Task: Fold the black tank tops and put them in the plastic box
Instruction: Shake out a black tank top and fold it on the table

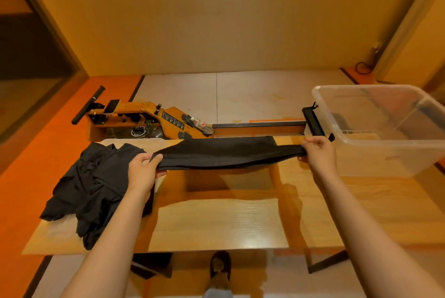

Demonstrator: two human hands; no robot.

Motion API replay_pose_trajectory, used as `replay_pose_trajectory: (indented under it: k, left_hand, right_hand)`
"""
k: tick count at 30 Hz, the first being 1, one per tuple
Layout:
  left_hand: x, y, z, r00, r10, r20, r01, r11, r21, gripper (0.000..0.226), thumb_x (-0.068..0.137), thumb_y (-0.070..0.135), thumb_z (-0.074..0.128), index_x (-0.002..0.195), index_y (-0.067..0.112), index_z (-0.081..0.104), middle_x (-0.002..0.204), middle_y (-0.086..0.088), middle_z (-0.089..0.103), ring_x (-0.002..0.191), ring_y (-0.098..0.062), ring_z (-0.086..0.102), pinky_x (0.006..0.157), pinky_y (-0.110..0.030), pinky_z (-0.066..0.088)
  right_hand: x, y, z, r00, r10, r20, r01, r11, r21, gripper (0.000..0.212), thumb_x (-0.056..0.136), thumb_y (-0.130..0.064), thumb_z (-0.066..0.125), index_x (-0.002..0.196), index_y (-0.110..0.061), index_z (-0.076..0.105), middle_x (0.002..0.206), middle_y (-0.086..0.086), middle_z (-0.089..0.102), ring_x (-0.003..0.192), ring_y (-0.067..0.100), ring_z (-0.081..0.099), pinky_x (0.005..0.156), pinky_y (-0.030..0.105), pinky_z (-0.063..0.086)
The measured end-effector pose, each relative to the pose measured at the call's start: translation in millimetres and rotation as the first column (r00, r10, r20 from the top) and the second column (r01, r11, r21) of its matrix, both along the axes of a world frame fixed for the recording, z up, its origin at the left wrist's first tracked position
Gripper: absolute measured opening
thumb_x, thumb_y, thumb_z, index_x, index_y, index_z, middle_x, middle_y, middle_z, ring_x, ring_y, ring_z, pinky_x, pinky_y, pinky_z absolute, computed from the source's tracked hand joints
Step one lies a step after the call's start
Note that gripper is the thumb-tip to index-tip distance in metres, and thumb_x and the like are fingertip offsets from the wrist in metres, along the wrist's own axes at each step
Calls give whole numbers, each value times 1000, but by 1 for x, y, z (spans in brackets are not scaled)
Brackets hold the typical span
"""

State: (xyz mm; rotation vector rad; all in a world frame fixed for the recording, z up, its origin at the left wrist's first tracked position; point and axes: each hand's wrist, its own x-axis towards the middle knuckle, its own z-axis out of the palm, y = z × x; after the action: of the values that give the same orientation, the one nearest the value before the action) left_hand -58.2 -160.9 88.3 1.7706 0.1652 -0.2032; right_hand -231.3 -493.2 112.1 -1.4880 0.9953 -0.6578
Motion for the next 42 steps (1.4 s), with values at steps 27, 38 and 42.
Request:
replay_pose_trajectory:
  k: [27,38,42]
  left_hand:
    - [-118,61,-102,870,92,-485,-177,975,-131,32,95,13,59,123,0,56,112,-17,64,98,-28,63,82,-35,53]
    - [33,-27,42,930,119,-348,-305,776,-551,39,93,8,60,131,4,49,117,-18,61,107,-28,62,92,-36,53]
    - [87,-54,114,971,150,-186,-235,744,-626,42,93,9,61,133,6,48,119,-15,59,112,-27,61,95,-36,53]
  right_hand:
    - [-114,36,-112,958,155,-242,-43,909,414,22,100,-10,44,91,-1,61,92,20,64,84,33,63,69,36,53]
    - [38,-18,16,984,15,175,-76,935,346,9,101,-17,45,106,-12,51,104,4,54,91,17,59,85,36,55]
    - [87,-41,89,947,25,321,-108,963,245,16,102,-18,44,93,-12,56,101,4,57,92,16,61,75,26,58]
